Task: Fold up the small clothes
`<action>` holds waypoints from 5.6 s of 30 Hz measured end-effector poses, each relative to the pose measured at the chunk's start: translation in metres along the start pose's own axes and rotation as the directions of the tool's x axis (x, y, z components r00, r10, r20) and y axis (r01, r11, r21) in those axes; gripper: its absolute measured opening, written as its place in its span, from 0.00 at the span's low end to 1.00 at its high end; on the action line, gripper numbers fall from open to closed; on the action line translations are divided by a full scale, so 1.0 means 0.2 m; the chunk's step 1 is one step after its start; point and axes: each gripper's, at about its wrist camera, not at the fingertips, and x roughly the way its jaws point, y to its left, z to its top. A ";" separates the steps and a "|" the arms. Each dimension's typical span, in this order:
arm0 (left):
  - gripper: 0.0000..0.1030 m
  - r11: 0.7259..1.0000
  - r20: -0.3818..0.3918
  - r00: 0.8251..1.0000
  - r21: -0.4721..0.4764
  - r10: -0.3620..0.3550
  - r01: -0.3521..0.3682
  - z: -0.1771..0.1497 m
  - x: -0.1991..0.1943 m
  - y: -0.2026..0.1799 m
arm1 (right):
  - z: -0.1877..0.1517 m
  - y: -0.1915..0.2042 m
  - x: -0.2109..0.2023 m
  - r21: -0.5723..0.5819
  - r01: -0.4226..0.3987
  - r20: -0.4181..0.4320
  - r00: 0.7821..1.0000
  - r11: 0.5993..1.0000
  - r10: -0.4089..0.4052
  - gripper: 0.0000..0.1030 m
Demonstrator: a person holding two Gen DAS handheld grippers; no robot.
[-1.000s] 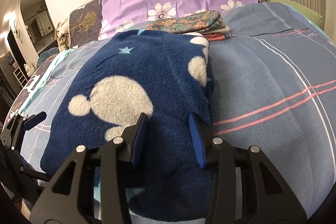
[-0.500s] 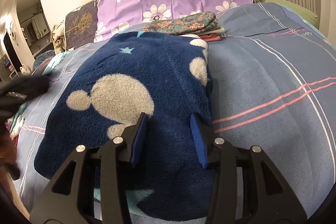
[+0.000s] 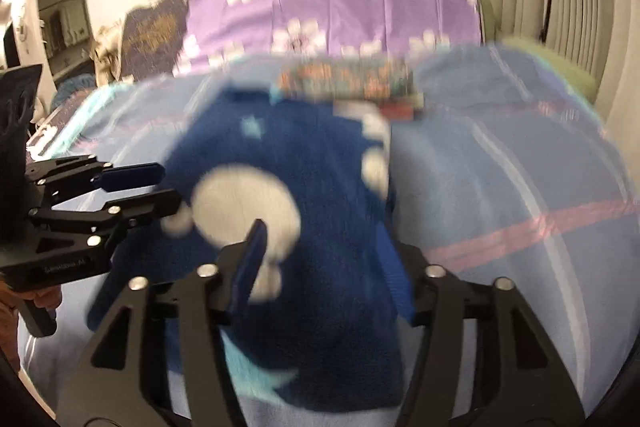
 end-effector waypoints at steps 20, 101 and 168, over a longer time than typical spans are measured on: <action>0.44 0.983 -0.127 0.976 -0.026 0.175 -0.180 0.06 0.59 0.29 | 0.04 -0.06 0.59 0.064 -0.042 -0.160 0.986 0.997 0.052 0.50; 0.82 0.995 -0.137 0.989 0.088 0.064 -0.052 -0.52 -0.11 -0.25 | -0.60 -0.41 -0.08 0.387 -0.036 -0.241 0.960 0.921 0.139 0.53; 0.35 1.000 -0.065 0.998 0.023 0.014 -0.012 -0.38 -0.09 -0.12 | -0.65 -0.43 0.08 0.818 -0.206 -0.098 0.871 0.538 0.482 0.89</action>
